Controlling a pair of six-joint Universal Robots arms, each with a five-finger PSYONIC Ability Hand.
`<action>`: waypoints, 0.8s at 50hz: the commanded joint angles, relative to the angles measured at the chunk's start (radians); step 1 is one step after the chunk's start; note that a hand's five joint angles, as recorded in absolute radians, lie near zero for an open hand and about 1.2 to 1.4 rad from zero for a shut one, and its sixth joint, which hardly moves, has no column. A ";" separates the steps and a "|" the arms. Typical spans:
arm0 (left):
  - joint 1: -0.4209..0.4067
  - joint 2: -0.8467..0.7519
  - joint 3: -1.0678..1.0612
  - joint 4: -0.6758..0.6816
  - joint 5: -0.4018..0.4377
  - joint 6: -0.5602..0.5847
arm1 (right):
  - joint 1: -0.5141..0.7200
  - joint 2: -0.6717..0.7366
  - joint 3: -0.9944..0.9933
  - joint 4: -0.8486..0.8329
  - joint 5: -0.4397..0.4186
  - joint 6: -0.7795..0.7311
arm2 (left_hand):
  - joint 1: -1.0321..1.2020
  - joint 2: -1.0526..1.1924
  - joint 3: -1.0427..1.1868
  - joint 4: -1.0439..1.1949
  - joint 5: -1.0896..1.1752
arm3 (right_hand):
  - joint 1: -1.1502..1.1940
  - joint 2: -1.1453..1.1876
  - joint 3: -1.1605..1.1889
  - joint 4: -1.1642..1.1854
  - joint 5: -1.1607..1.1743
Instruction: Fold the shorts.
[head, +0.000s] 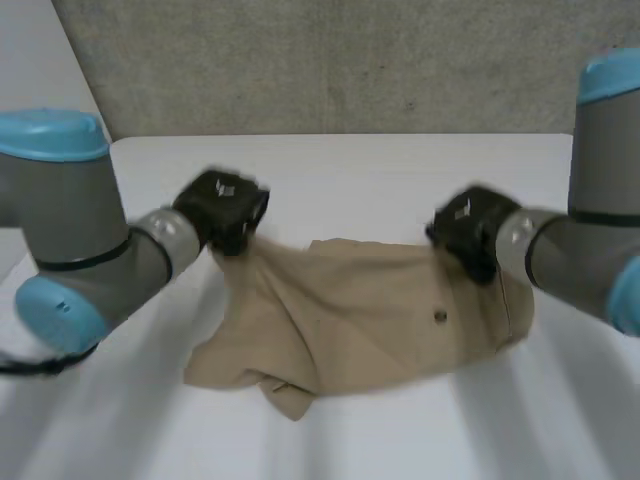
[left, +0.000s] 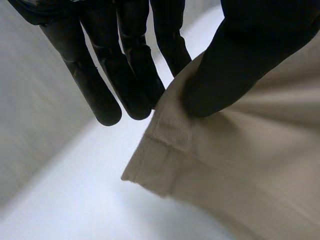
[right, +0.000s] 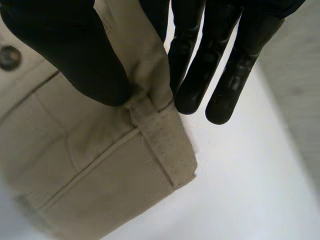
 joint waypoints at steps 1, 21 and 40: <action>-0.038 0.095 0.088 0.583 -0.047 0.094 | 0.000 -0.020 -0.234 -0.377 0.052 0.136 | 0.272 0.203 0.210 0.203 0.251 | 0.414 0.226 0.218 0.210 0.254; -0.015 0.264 -0.162 0.654 -0.090 -0.035 | 0.031 -0.177 0.039 -0.660 0.057 0.264 | 0.272 0.203 0.210 0.203 0.251 | 0.414 0.226 0.218 0.210 0.254; -0.035 0.084 -0.441 0.329 -0.078 -0.188 | 0.064 -0.062 0.454 -0.616 0.052 0.303 | -0.403 -0.472 -0.465 -0.472 -0.424 | 0.414 0.226 0.218 0.210 0.254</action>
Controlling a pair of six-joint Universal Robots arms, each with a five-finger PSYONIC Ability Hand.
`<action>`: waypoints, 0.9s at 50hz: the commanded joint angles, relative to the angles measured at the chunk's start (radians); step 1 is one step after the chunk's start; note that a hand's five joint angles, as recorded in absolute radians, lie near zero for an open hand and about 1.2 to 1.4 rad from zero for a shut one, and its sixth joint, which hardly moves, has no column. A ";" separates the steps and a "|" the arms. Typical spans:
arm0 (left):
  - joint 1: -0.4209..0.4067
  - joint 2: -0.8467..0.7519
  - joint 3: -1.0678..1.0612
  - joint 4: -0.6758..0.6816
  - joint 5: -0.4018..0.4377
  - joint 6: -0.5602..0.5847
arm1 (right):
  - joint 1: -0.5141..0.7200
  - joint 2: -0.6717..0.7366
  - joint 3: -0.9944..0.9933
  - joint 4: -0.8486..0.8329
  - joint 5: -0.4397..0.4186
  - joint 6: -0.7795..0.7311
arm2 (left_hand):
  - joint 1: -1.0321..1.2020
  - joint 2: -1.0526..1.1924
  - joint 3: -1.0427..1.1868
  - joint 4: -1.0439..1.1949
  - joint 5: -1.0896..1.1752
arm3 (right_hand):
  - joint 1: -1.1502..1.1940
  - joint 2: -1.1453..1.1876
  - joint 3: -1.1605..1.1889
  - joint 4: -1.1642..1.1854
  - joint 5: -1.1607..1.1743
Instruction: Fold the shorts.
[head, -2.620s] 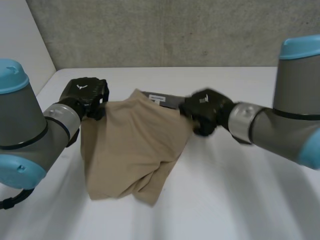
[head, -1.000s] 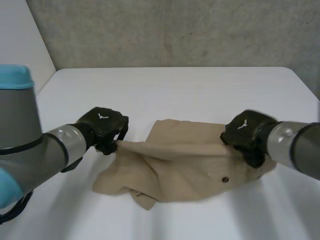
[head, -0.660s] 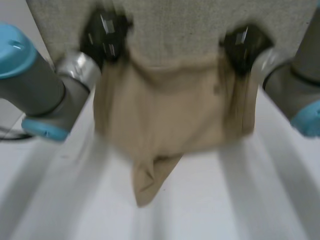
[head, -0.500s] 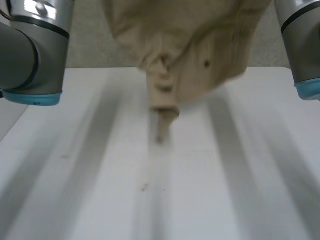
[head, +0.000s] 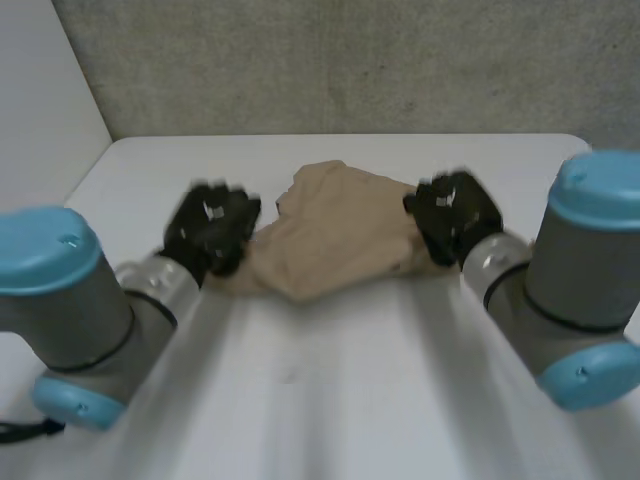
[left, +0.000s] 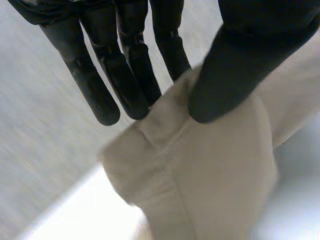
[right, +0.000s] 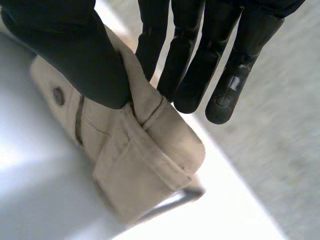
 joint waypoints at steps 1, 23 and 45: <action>-0.005 -0.054 -0.013 -0.145 0.016 -0.081 | -0.003 0.008 0.112 0.014 -0.001 0.043 | -0.321 -0.362 -0.359 -0.374 -0.347 | 0.414 0.226 0.198 0.205 0.233; 0.018 -0.060 -0.062 -0.165 0.013 -0.079 | -0.078 -0.058 0.140 0.082 -0.098 0.404 | -0.318 -0.359 -0.356 -0.371 -0.344 | 0.414 0.226 0.198 0.205 0.233; 0.014 -0.054 -0.085 -0.229 -0.027 -0.068 | -0.125 -0.084 0.139 0.075 -0.082 0.399 | -0.330 -0.371 -0.368 -0.383 -0.355 | 0.414 0.226 0.198 0.205 0.233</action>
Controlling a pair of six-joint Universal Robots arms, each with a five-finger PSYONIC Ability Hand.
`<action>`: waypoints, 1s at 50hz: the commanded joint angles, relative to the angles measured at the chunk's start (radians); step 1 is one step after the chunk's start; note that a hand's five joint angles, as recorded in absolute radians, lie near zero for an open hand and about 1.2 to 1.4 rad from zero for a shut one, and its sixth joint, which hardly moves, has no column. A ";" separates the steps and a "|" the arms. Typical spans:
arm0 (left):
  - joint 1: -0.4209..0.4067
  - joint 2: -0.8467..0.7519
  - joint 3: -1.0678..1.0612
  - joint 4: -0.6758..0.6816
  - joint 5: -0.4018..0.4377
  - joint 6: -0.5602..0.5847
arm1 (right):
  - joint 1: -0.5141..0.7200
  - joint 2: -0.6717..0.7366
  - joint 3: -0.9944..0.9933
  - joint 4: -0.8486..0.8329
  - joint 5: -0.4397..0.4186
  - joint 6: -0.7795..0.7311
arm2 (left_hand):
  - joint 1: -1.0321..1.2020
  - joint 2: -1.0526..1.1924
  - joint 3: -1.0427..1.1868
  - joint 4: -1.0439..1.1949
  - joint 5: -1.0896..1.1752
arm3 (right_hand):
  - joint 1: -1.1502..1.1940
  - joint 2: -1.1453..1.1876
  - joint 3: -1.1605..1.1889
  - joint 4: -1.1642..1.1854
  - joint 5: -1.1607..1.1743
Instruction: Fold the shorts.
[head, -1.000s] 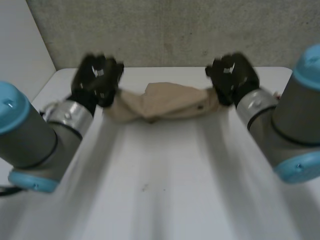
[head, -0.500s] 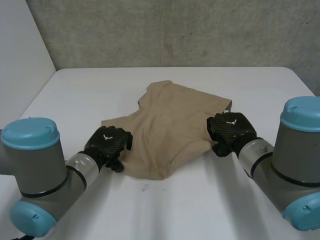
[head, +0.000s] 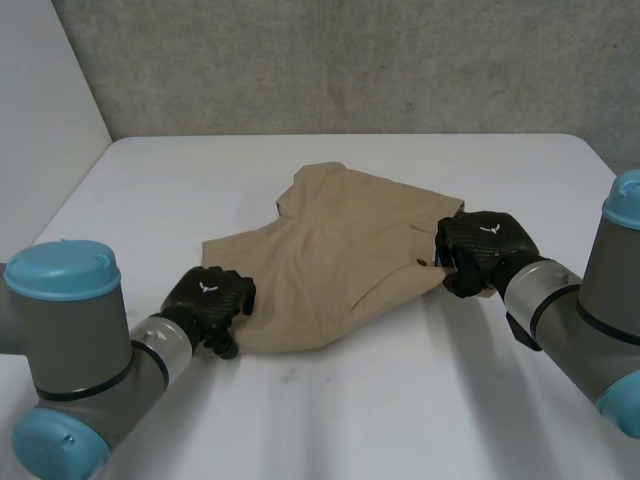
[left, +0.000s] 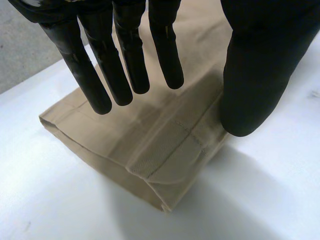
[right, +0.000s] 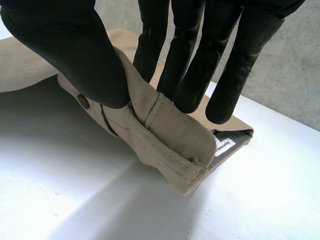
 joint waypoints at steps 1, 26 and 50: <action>-0.008 -0.001 -0.012 -0.009 -0.004 0.000 | 0.002 -0.005 -0.001 -0.002 0.010 0.000 | 0.053 0.060 0.055 0.060 0.067 | 0.409 0.226 0.195 0.205 0.233; -0.001 0.485 0.003 -0.425 -0.021 0.260 | 0.000 -0.174 -0.036 0.327 0.011 -0.549 | 0.736 0.744 0.738 0.743 0.751 | 0.409 0.226 0.195 0.205 0.233; 0.064 0.078 0.179 -0.353 0.055 0.286 | -0.004 -0.024 -0.054 0.478 0.060 -0.689 | 0.736 0.744 0.738 0.743 0.751 | 0.409 0.226 0.195 0.205 0.233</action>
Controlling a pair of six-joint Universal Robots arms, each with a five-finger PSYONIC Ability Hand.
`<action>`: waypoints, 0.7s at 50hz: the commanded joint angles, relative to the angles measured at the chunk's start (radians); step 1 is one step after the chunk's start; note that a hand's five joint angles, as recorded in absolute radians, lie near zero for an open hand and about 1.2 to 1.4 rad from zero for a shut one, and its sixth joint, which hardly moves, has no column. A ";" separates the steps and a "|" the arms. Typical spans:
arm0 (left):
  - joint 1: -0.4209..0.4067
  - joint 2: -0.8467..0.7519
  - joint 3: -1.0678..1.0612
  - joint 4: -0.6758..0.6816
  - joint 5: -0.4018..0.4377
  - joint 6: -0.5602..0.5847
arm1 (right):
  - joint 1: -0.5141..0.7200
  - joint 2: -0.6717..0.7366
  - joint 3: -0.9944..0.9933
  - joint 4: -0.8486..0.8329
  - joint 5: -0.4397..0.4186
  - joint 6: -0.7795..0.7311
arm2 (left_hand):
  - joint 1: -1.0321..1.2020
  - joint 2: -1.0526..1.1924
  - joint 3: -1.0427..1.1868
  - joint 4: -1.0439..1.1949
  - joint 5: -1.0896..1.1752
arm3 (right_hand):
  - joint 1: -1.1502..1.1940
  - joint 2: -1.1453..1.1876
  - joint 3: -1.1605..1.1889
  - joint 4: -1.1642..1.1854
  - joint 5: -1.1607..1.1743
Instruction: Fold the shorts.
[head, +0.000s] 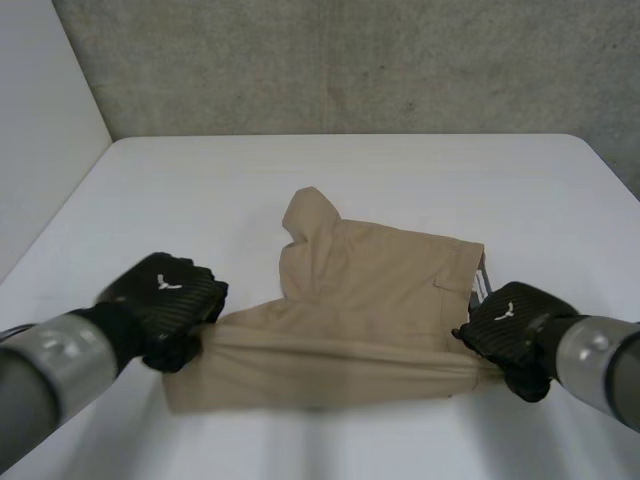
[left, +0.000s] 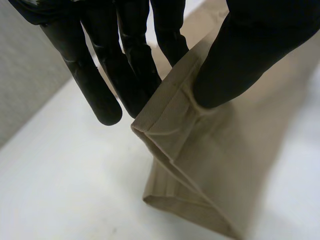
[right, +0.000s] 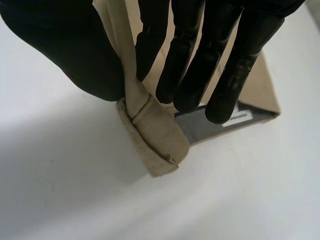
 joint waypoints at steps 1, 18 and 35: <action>-0.008 -0.349 0.273 0.066 -0.116 0.024 | 0.003 0.137 -0.103 -0.099 0.063 0.019 | 0.263 0.201 0.210 0.203 0.246 | 0.409 0.226 0.195 0.205 0.233; -0.104 -0.104 0.636 0.948 -0.302 0.099 | 0.005 0.009 -0.502 -0.827 0.132 0.287 | 0.263 0.201 0.210 0.203 0.246 | 0.409 0.226 0.195 0.205 0.233; -0.071 -0.194 0.257 0.823 -0.298 0.019 | 0.080 0.134 -0.347 -0.786 0.123 0.286 | 0.263 0.201 0.210 0.203 0.246 | 0.409 0.226 0.195 0.205 0.233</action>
